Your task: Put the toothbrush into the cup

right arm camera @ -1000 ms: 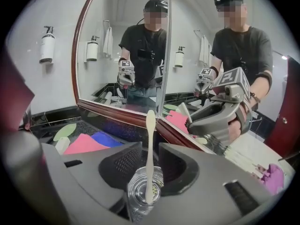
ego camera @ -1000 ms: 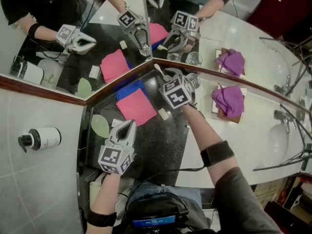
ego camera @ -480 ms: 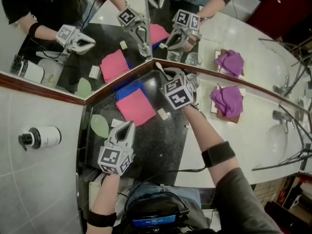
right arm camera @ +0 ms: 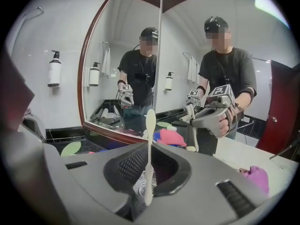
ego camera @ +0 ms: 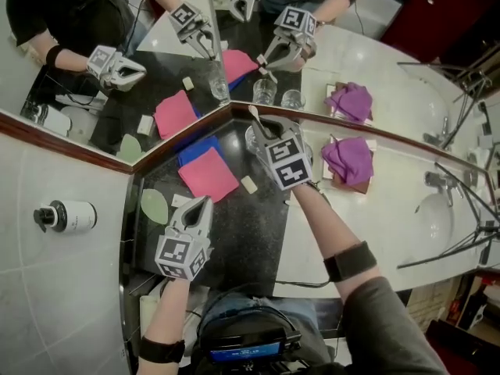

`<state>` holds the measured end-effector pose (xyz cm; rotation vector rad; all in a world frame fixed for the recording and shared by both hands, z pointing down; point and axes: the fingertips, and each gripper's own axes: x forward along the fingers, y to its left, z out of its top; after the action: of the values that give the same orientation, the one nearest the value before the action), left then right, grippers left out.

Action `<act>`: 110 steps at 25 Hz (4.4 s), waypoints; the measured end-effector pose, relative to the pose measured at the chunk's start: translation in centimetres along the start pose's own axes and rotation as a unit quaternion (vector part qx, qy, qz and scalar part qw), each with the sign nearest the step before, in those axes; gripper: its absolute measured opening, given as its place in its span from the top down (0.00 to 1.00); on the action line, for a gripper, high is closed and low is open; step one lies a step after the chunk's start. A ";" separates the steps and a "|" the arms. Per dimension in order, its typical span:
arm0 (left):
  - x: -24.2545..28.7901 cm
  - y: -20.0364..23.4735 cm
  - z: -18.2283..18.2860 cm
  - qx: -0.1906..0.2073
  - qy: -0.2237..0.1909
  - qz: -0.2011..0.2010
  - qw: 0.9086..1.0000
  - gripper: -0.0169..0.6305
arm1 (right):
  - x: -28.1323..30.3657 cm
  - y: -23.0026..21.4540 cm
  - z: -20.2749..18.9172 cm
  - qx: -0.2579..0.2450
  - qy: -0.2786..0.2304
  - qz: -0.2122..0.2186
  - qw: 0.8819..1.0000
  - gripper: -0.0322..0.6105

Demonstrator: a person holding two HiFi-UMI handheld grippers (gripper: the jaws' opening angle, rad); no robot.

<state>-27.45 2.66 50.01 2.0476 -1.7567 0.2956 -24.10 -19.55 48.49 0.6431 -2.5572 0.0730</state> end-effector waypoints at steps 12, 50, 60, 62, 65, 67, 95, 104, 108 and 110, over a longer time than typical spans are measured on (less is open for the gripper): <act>0.4 -4.7 0.8 0.021 -0.001 -0.034 0.999 0.97 | -11.6 -3.2 -3.1 0.140 -0.040 -0.043 0.988 0.89; 0.4 -11.1 -1.1 0.072 0.032 -0.113 0.991 0.97 | -25.7 1.5 -33.1 0.741 -0.140 -0.243 0.610 0.89; 0.3 -10.0 -1.5 0.066 0.035 -0.105 0.992 0.97 | -25.1 2.1 -36.2 0.783 -0.144 -0.264 0.544 0.89; 0.4 -9.9 -1.6 0.066 0.038 -0.105 0.992 0.97 | -25.1 2.1 -36.7 0.788 -0.143 -0.268 0.536 0.89; 0.6 -10.0 -1.7 0.064 0.040 -0.105 0.992 0.97 | -25.0 2.3 -37.5 0.790 -0.129 -0.273 0.533 0.88; 0.8 -10.1 -1.8 0.064 0.041 -0.107 0.991 0.97 | -25.1 2.4 -37.8 0.789 -0.116 -0.279 0.535 0.88; 2.8 -12.1 -0.3 0.053 0.029 -0.116 0.991 0.97 | -27.0 -0.1 -32.3 0.710 -0.087 -0.224 0.662 0.86; 2.0 -12.2 1.8 0.050 0.003 -0.099 0.994 0.97 | -29.4 -4.2 -22.0 0.522 -0.086 -0.178 0.829 0.93; 1.2 -11.9 2.2 0.042 -0.004 -0.089 0.995 0.97 | -31.1 -5.0 -18.7 0.434 -0.084 -0.176 0.879 0.93; 0.8 -11.8 2.4 0.041 -0.007 -0.083 0.996 0.97 | -31.9 -5.4 -17.4 0.384 -0.076 -0.178 0.903 0.93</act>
<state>-16.05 2.18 46.16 2.2428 -1.5925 0.3068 10.69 -7.66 48.04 1.4406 -2.4525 0.9723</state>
